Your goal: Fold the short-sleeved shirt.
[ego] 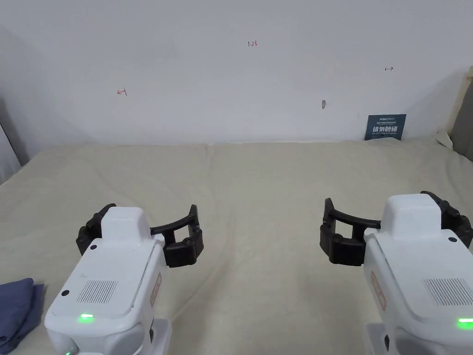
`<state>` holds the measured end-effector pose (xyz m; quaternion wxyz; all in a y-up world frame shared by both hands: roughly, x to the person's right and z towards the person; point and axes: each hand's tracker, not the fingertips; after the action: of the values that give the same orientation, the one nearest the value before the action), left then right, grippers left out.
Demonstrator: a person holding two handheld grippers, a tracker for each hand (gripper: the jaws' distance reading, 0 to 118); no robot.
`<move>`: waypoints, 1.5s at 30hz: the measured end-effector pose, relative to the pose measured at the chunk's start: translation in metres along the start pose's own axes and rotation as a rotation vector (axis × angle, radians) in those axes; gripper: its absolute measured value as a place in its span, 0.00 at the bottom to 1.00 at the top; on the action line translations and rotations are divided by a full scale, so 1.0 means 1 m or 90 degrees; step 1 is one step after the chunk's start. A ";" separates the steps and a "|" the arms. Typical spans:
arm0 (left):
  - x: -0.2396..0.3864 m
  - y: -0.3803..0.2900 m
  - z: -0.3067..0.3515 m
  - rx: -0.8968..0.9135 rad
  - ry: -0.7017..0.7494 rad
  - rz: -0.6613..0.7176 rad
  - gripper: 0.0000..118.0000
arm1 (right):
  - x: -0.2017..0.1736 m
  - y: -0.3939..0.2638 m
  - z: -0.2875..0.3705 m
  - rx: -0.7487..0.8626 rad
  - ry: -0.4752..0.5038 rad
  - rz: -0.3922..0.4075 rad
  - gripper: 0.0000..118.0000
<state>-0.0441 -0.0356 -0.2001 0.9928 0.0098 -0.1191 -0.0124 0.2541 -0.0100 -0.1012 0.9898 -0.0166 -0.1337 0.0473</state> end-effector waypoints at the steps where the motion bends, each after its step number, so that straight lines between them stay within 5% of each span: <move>1: 0.000 0.000 0.000 0.001 0.001 0.001 1.00 | 0.000 0.000 0.000 0.001 0.000 -0.001 1.00; 45: -0.004 -0.002 0.002 0.001 0.014 -0.002 1.00 | 0.004 0.002 0.003 0.007 -0.005 -0.008 1.00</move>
<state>-0.0487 -0.0371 -0.1991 0.9940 0.0107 -0.1078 -0.0142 0.2574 -0.0077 -0.0974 0.9896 -0.0101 -0.1376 0.0415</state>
